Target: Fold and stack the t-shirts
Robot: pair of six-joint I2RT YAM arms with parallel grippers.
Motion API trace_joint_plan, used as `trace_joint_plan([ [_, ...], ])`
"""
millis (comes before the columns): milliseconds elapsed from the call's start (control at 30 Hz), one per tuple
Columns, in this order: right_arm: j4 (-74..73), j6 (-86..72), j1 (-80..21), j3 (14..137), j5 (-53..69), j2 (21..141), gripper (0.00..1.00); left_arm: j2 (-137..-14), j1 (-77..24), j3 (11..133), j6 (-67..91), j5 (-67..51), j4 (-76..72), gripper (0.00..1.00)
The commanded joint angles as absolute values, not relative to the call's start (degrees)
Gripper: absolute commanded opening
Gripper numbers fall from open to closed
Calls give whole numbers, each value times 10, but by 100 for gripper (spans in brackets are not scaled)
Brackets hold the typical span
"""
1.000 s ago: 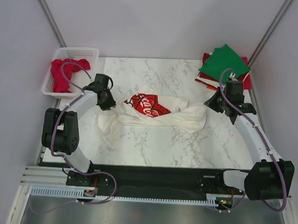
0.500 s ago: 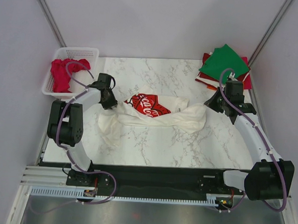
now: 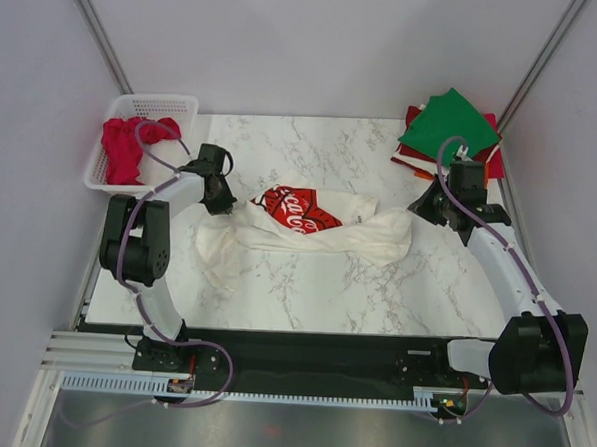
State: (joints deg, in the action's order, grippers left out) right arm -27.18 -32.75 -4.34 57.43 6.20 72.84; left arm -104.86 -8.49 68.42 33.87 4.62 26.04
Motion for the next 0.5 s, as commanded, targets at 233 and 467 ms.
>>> trace_joint_plan([
  [233, -268, -343, -42, 618, 77, 704, 0, -874, -91, 724, 329, 33, 289, 2],
  [467, -307, -363, -42, 712, 96, 679, 0, -764, -91, 799, 292, 37, 378, 2],
])
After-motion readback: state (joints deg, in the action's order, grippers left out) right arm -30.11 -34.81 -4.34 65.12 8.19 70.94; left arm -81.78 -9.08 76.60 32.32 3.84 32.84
